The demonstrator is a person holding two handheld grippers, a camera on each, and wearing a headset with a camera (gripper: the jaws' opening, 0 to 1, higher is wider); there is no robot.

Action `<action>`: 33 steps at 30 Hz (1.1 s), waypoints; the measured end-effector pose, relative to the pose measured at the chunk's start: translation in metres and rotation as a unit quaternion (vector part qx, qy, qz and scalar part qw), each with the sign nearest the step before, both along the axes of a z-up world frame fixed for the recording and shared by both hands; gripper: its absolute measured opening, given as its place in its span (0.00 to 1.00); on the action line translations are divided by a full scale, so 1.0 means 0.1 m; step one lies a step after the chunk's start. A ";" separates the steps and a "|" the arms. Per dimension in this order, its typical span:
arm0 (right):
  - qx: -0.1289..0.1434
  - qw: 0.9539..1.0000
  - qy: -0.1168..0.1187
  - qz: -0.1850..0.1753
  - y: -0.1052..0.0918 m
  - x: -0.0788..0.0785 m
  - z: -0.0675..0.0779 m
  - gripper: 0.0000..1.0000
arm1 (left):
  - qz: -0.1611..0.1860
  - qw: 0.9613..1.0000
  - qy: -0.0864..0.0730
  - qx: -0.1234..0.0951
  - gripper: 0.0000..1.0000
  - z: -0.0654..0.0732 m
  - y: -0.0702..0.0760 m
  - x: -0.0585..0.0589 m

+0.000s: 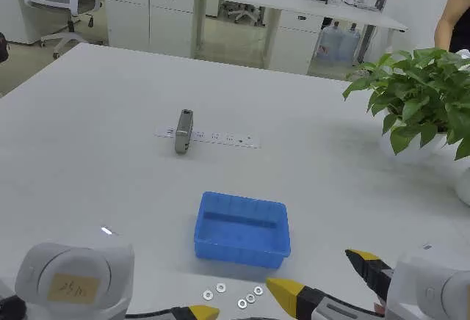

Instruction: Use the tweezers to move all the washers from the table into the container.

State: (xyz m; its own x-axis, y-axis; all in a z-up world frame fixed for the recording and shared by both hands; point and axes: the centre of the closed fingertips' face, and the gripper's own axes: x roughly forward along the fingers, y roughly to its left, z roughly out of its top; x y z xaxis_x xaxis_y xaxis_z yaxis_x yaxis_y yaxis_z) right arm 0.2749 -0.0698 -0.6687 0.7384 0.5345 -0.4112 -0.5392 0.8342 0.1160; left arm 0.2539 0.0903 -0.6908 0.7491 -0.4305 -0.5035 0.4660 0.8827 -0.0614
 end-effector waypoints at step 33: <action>-0.020 1.000 0.018 -0.010 -0.09 0.05 -0.13 0.81 | -0.050 0.998 0.028 0.009 0.88 -0.15 -0.15 0.05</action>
State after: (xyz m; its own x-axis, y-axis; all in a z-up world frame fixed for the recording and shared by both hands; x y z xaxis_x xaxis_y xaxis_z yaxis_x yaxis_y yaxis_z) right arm 0.2798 -0.0792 -0.6820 0.7331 0.5027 -0.4581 -0.5188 0.8489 0.1013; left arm 0.2585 0.0752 -0.7054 0.6734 -0.4926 -0.5512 0.5483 0.8330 -0.0746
